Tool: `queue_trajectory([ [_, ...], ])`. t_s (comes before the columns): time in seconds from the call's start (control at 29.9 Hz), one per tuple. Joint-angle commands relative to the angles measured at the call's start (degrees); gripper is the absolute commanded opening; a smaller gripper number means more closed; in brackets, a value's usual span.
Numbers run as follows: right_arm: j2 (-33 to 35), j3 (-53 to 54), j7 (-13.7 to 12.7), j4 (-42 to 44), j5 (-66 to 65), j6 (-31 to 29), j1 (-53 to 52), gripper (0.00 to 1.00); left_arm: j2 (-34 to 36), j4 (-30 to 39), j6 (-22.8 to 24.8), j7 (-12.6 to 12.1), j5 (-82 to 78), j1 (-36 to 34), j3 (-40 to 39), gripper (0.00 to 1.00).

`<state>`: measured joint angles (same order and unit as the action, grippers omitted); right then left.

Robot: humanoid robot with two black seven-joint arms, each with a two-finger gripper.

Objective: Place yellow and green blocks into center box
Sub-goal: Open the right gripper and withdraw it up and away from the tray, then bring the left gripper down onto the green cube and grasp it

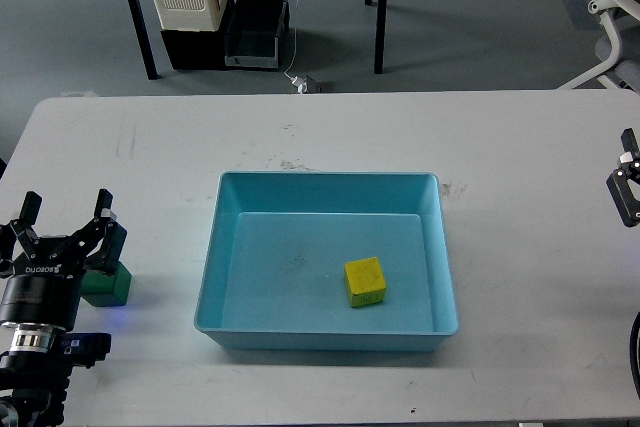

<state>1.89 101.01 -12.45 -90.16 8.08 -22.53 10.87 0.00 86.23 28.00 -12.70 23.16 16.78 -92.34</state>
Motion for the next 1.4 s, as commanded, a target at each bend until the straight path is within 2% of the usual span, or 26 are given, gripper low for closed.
queue_trajectory([
  [0.0, -0.84, -0.64, -0.03, -0.98, 0.01, 0.21, 3.1, 1.0, 0.0, 0.07, 0.0, 3.46, 0.22, -1.31, -0.74, 1.0],
  [0.13, 1.52, -0.99, -0.21, -2.82, -0.08, 1.88, 4.42, 1.0, 0.0, 0.07, 0.0, 8.3, -0.13, -2.1, -3.63, 1.0],
  [0.17, 2.58, -1.25, -0.21, -3.87, 0.01, 2.32, 4.86, 1.0, 0.0, -0.01, 0.0, 8.74, -0.13, -2.28, -5.21, 1.0],
  [0.27, 3.73, -1.16, -0.12, -5.64, 0.01, 2.5, 5.92, 1.0, 0.79, -0.28, 0.0, 8.05, -0.22, -5.26, -7.94, 1.0],
  [0.43, 3.03, -1.43, -0.03, -5.64, 0.01, 2.5, 6.27, 1.0, 9.22, 0.42, 0.0, 8.75, 0.13, -9.31, -8.29, 1.0],
  [0.57, 2.15, -1.6, -0.12, -5.64, 0.01, 2.41, 6.45, 1.0, 20.72, 0.43, 0.0, 7.96, -1.01, -9.58, -6.72, 1.0],
  [0.63, 2.06, -1.6, -0.12, -5.73, 0.01, 2.41, 6.54, 1.0, 26.17, 0.77, 0.0, 7.61, -3.63, -9.49, -3.3, 1.0],
  [0.9, 1.97, -1.6, -0.12, -5.64, 0.01, 2.32, 6.27, 1.0, 47.88, 6.05, 0.0, 7.52, -18.83, -11.24, 3.12, 1.0],
  [1.07, 1.97, -1.6, -0.04, -5.46, 0.01, 2.23, 6.18, 1.0, 58.78, 6.67, 0.0, 7.6, -26.23, -21.5, 15.49, 1.0],
  [1.17, 1.97, -1.69, -0.12, -5.2, 0.01, 2.14, 6.01, 1.0, 64.5, 5.7, 0.0, 7.52, -28.08, -31.87, 27.0, 1.0],
  [1.37, 1.97, -1.69, -0.12, -5.02, 0.01, 2.06, 6.01, 1.0, 66.19, 3.85, 0.0, 6.9, -39.75, -55.07, 56.78, 1.0],
])
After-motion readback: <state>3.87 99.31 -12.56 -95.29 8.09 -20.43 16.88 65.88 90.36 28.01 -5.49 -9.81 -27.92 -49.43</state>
